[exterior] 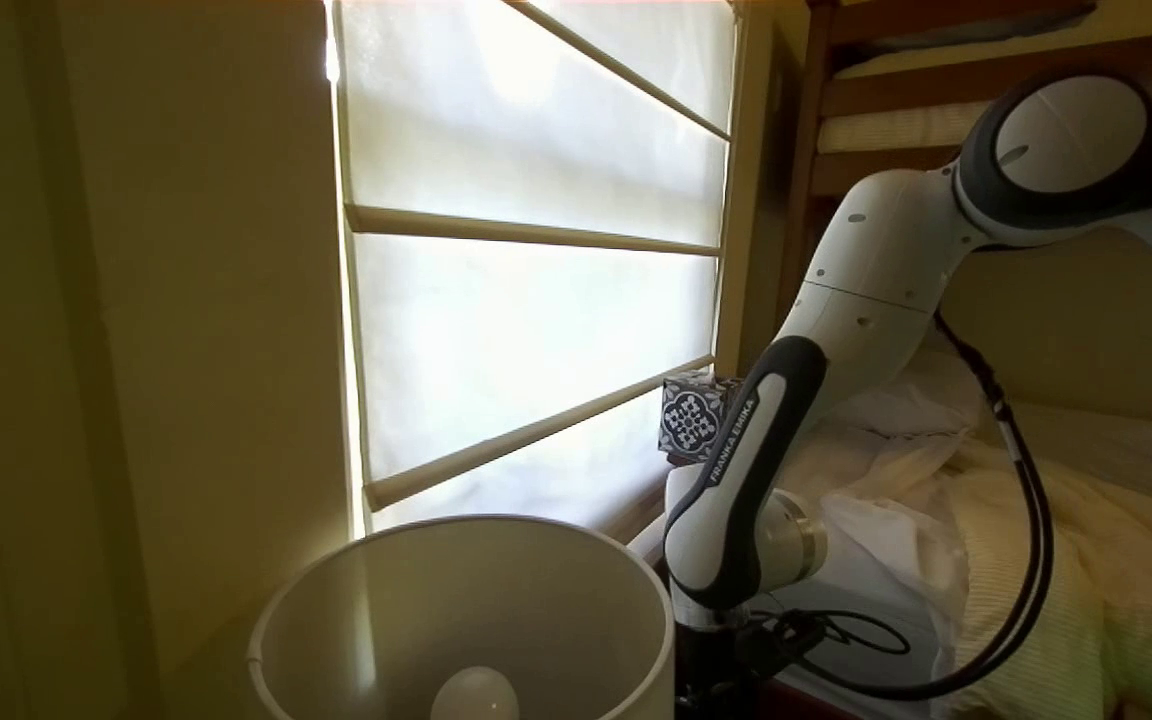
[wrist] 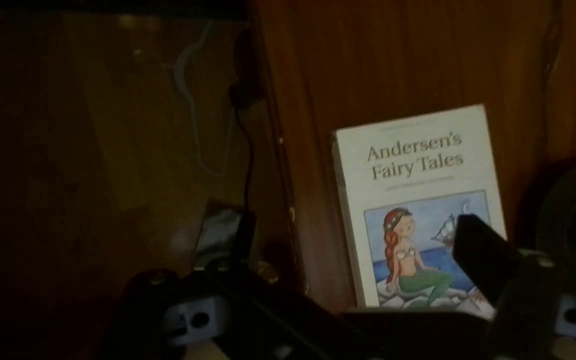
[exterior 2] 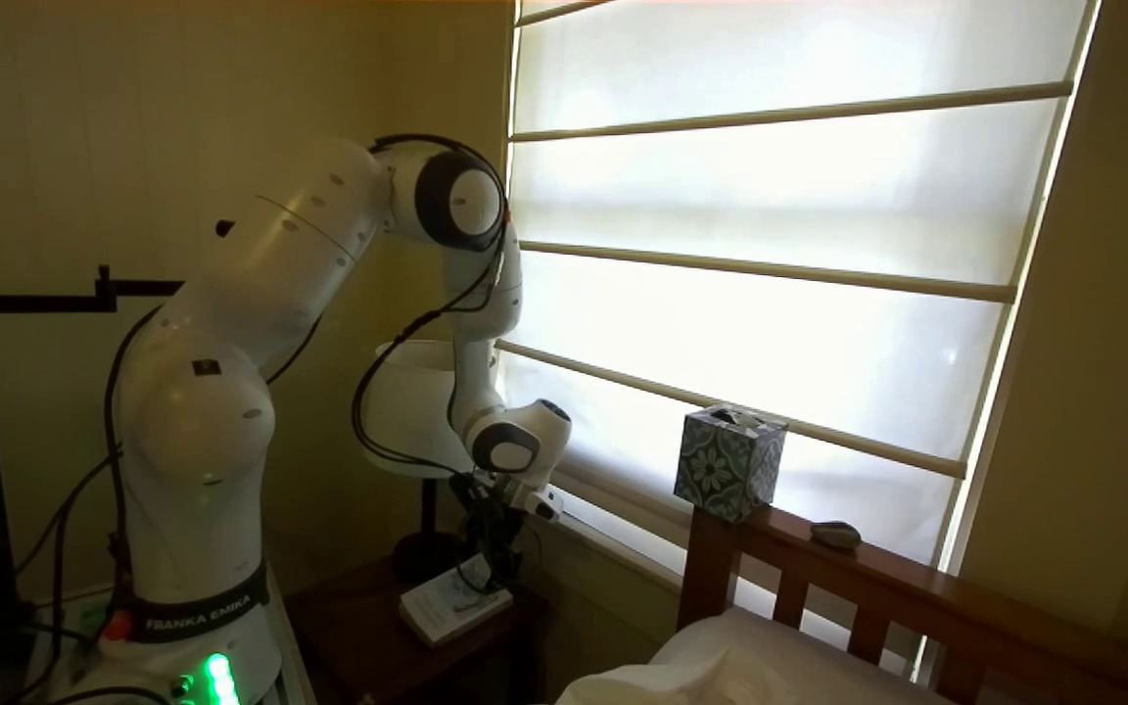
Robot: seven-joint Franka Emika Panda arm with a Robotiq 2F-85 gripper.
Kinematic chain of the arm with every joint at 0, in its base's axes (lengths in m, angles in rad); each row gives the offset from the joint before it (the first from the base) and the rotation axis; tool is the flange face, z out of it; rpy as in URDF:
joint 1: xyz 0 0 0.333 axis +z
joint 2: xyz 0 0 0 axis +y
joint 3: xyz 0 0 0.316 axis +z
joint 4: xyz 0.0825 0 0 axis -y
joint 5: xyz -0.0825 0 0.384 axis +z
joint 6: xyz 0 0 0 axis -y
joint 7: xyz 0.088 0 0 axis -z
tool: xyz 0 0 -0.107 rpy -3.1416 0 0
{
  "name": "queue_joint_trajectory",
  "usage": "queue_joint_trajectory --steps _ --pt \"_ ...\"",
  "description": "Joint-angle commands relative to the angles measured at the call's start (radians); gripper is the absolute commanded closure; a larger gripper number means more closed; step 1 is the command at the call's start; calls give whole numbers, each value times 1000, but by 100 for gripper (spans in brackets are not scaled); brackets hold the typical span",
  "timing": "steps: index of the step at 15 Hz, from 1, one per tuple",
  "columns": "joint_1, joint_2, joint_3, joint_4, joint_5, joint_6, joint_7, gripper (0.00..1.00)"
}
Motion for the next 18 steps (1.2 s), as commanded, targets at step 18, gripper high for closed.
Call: queue_joint_trajectory --steps 18 --pt "-247 452 188 223 -265 245 -120 0"
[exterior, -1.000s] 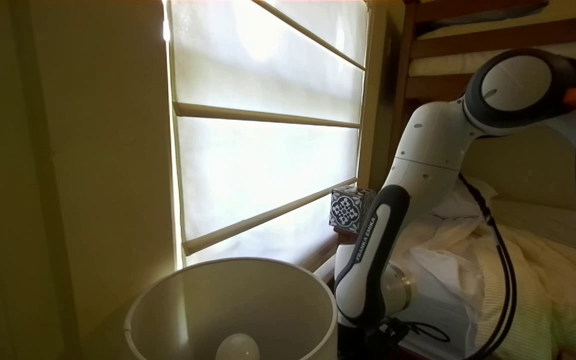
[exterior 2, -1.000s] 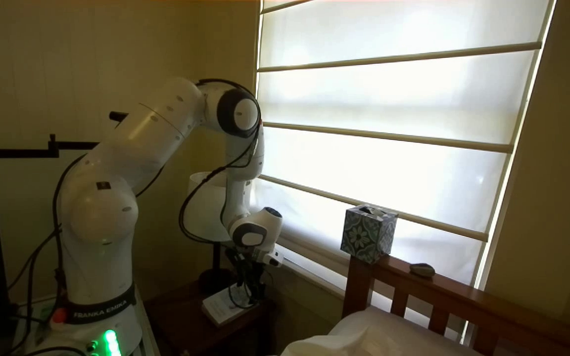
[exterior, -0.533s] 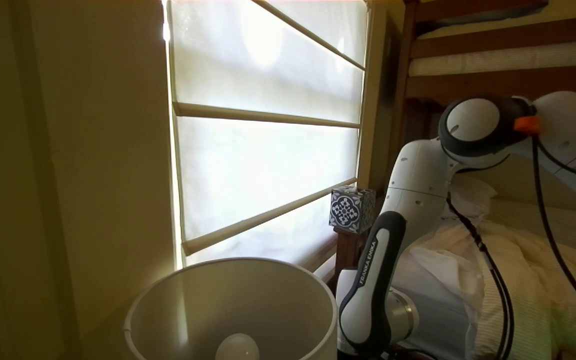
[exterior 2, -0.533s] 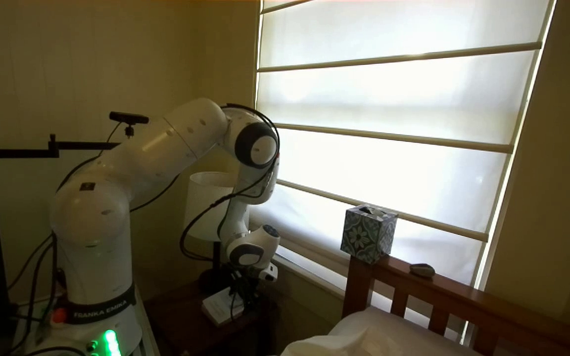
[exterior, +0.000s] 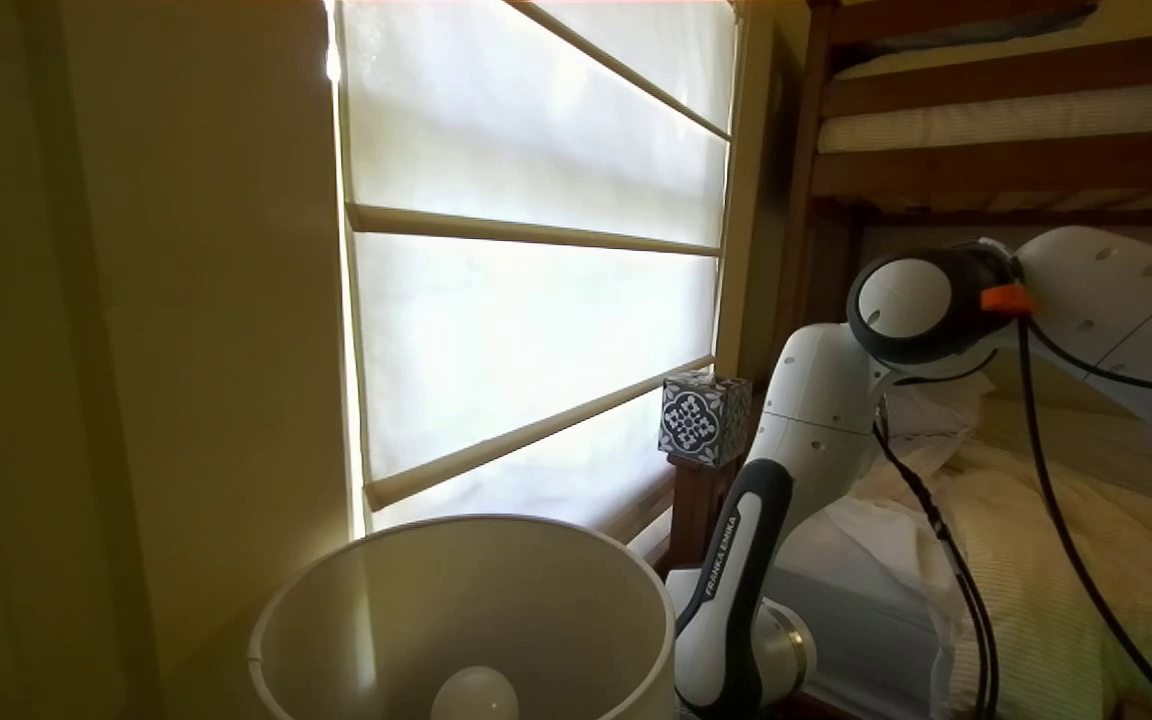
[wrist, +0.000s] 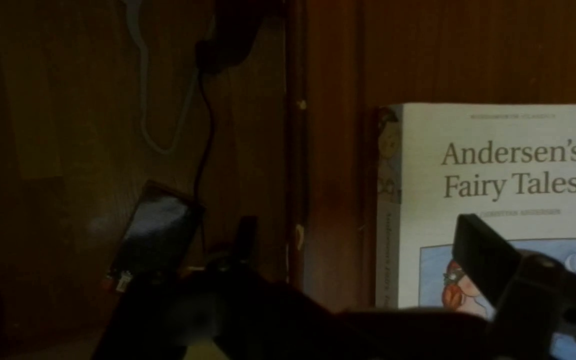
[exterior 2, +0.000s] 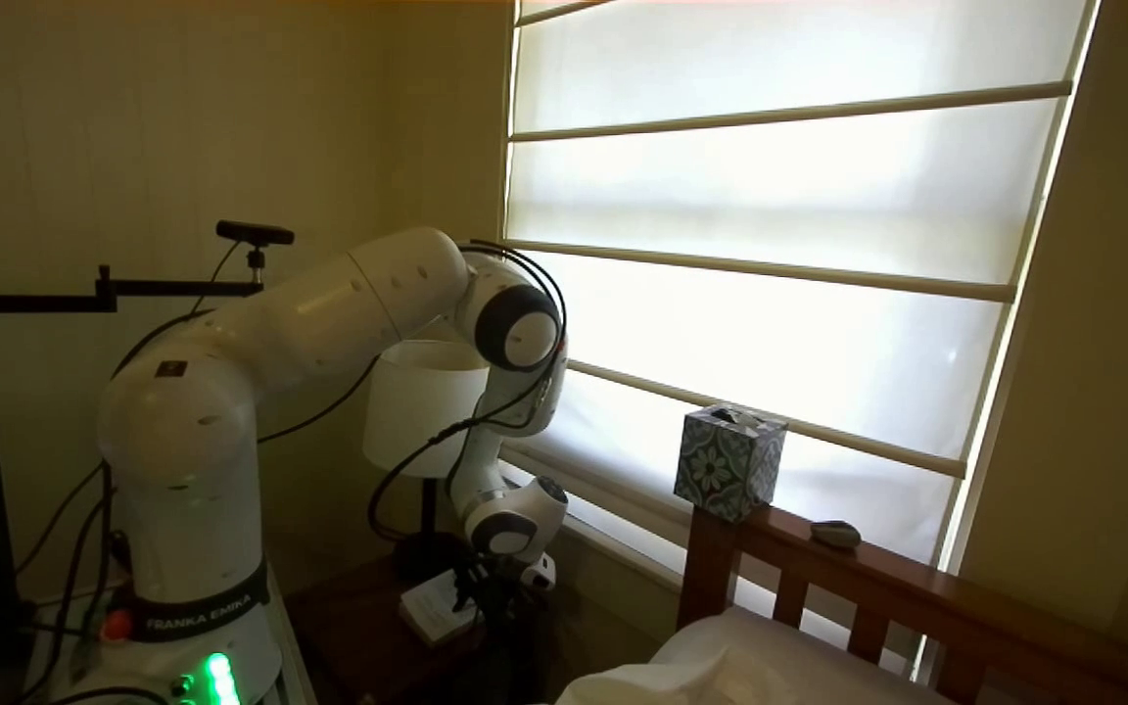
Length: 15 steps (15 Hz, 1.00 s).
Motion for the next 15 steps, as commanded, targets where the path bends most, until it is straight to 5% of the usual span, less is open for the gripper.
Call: queue_joint_trajectory --steps 1,11,15 --pt "5 16 14 10 -35 52 -2 0" --pt "74 14 37 15 -144 94 -32 0" --pt "246 25 -56 55 -177 73 43 0"
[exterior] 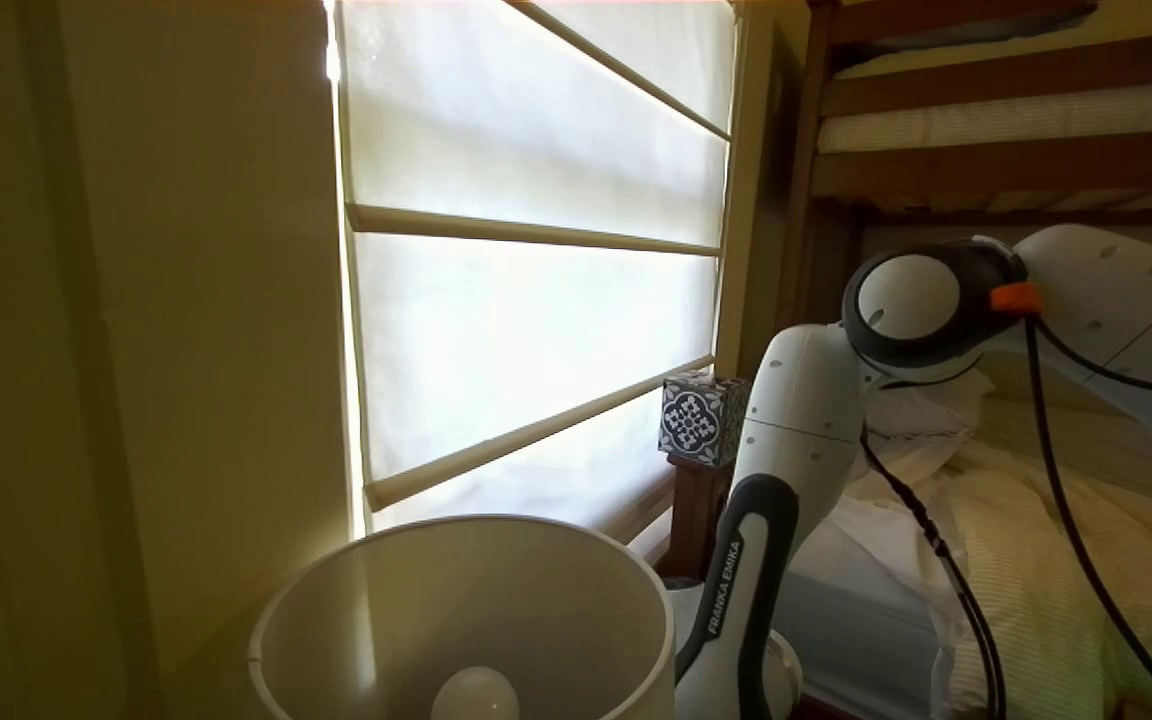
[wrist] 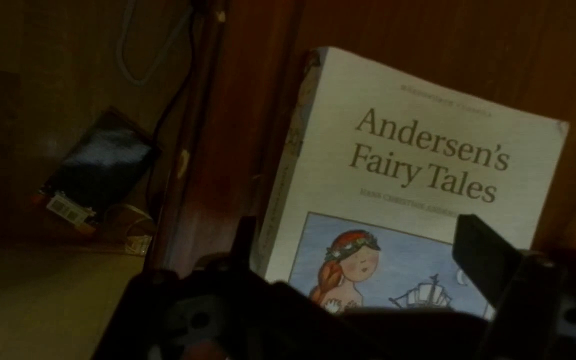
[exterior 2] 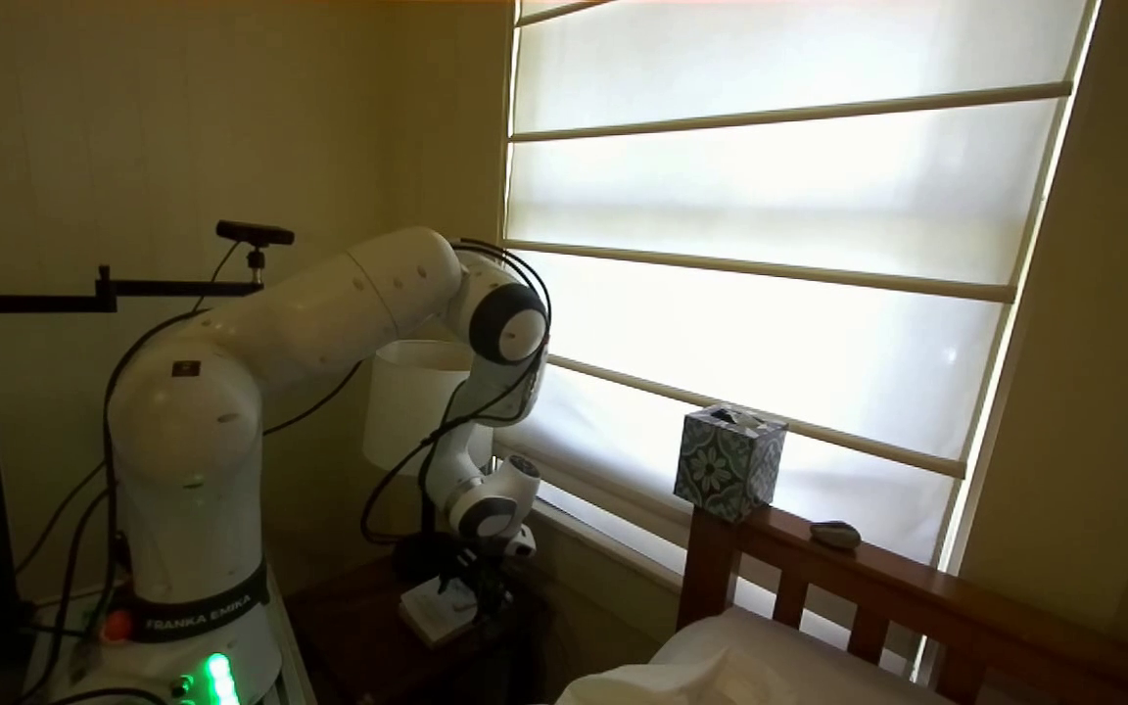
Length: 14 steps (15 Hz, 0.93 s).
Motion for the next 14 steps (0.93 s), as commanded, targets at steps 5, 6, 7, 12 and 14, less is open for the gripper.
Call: queue_joint_trajectory --steps 5,6,7,12,14 --pt "423 40 -267 82 -57 40 216 0" --pt "496 46 -322 90 -57 54 263 0" --pt "556 53 -368 97 -54 65 304 0" --pt "672 55 -516 72 4 145 471 0" --pt "618 45 -507 59 28 166 491 0"
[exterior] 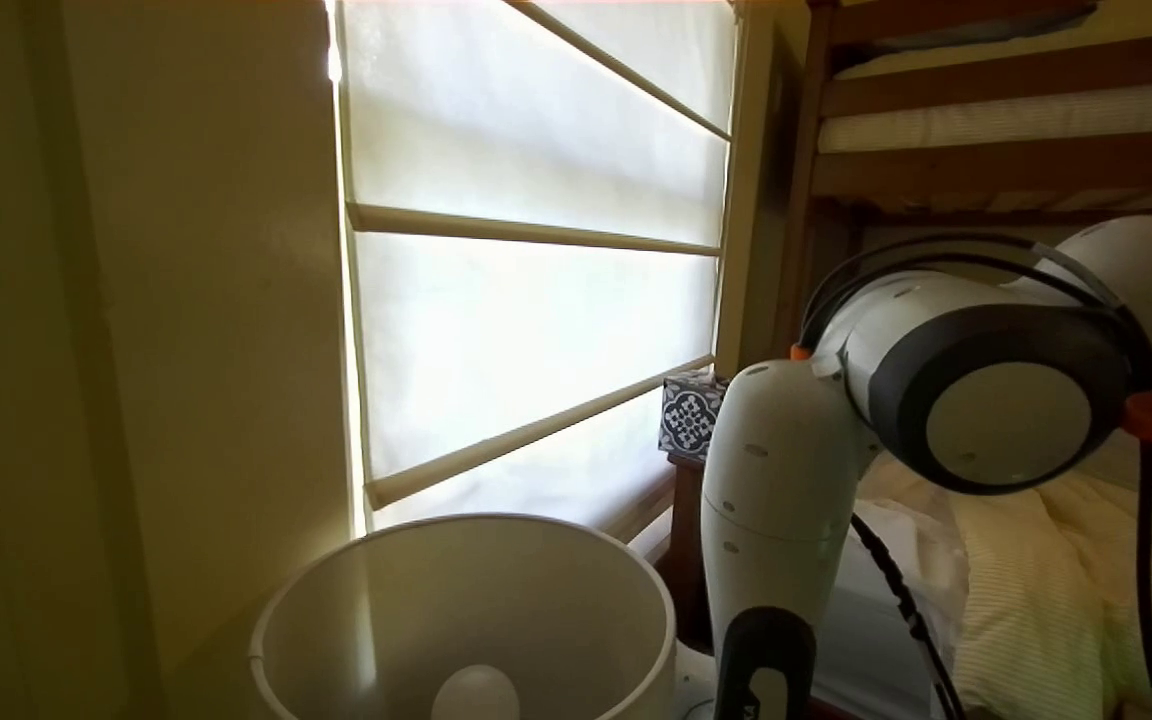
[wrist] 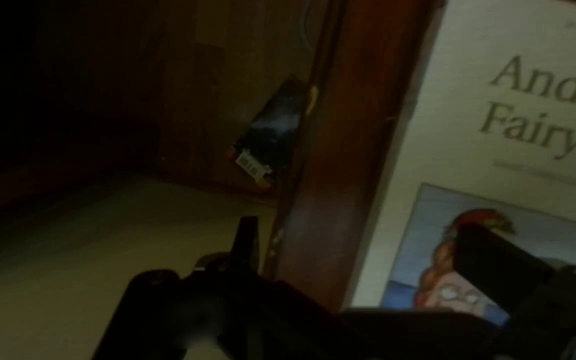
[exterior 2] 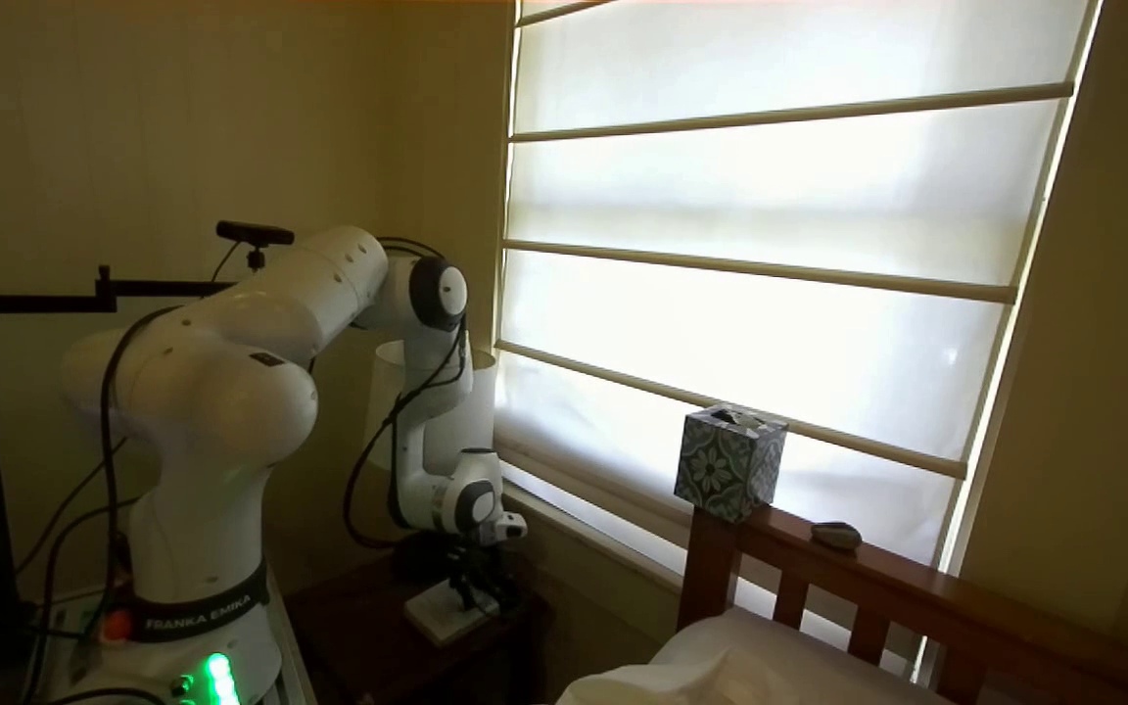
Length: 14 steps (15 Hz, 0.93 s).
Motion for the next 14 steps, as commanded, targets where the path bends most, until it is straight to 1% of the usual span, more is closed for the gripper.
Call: queue_joint_trajectory --steps 1,5,7,9,11,14 --pt "-101 9 17 -6 39 53 31 0" --pt "-337 -9 158 -11 26 62 -43 0" --pt "-436 -33 233 -50 21 103 -82 0" --pt "-542 -57 329 -89 5 137 -135 0" --pt "-627 -62 416 -117 -20 145 -190 0" --pt "-711 -56 499 -141 -32 133 -241 0"
